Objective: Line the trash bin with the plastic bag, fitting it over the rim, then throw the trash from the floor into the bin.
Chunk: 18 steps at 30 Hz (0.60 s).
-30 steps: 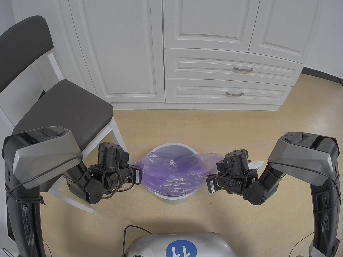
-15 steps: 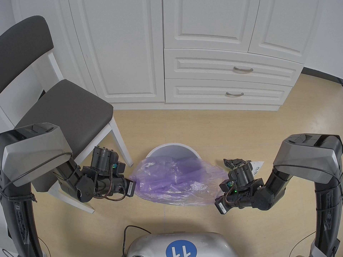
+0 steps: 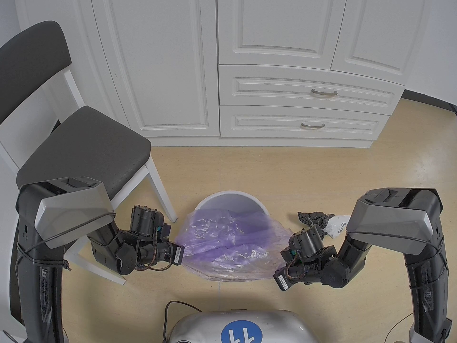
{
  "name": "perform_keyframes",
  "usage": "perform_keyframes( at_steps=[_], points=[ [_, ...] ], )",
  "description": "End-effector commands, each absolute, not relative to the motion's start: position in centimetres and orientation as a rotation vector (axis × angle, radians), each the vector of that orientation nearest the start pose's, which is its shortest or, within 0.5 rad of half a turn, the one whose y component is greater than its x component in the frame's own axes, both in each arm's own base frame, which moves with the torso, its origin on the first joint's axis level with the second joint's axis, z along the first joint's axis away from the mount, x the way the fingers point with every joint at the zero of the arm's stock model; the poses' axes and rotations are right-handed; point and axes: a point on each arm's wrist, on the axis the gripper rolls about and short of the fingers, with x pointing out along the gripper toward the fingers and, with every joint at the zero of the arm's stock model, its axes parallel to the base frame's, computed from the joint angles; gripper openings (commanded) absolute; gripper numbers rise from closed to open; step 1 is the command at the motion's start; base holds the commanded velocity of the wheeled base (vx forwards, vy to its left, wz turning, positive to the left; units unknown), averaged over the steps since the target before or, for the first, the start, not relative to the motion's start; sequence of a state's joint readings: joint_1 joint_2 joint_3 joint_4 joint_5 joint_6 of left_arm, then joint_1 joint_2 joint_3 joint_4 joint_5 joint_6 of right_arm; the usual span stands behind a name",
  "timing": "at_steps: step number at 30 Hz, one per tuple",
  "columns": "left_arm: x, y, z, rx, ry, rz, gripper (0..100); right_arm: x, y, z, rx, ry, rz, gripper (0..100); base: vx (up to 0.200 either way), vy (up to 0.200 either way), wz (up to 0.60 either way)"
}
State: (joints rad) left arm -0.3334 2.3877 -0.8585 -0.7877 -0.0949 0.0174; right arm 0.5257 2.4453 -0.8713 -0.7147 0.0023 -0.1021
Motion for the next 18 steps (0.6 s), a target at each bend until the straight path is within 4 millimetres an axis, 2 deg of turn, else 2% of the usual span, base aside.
perform_keyframes(
  at_steps=[1,7,18],
  points=[
    [36.63,-12.69,-4.97,0.125,0.739,-0.331,0,32.89,18.69,-6.64,-0.339,0.807,0.477,0,0.000,0.000,0.00],
    [37.23,-12.58,-5.23,0.132,0.728,-0.272,0,33.85,17.74,-6.57,-0.364,0.790,0.402,0,0.000,0.000,0.00],
    [37.23,-12.59,-4.45,0.102,0.714,-0.266,0,33.20,17.72,-6.28,-0.393,0.795,0.420,0,0.000,0.000,0.00]
  ],
)
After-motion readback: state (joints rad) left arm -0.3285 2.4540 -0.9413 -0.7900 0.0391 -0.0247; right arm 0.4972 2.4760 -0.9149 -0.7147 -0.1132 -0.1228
